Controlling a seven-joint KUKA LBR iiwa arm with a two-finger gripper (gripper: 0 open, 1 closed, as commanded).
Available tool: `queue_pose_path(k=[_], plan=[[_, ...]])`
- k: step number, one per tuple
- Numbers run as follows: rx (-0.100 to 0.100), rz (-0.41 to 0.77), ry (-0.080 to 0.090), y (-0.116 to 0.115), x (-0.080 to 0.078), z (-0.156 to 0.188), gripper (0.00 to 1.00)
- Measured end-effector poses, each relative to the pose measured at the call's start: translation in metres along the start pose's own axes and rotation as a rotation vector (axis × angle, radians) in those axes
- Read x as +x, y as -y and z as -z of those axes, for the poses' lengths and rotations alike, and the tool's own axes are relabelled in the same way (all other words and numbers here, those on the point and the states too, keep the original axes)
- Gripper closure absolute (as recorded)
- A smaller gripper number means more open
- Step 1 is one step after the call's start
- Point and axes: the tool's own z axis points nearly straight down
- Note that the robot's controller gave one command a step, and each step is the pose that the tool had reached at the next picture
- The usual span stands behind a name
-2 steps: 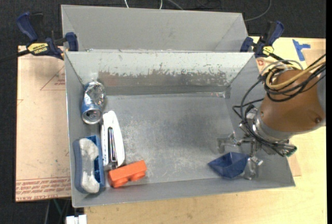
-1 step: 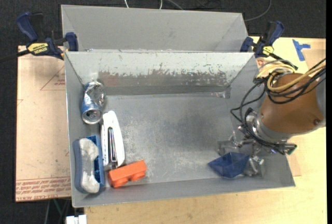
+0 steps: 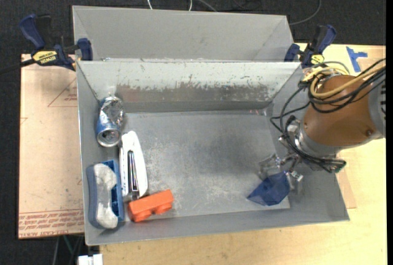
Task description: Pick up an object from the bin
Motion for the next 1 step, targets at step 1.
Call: queue_pose_path(k=[1], plan=[[0.0,0.0,0.0,0.0,-0.0001,0.0002,1.0]])
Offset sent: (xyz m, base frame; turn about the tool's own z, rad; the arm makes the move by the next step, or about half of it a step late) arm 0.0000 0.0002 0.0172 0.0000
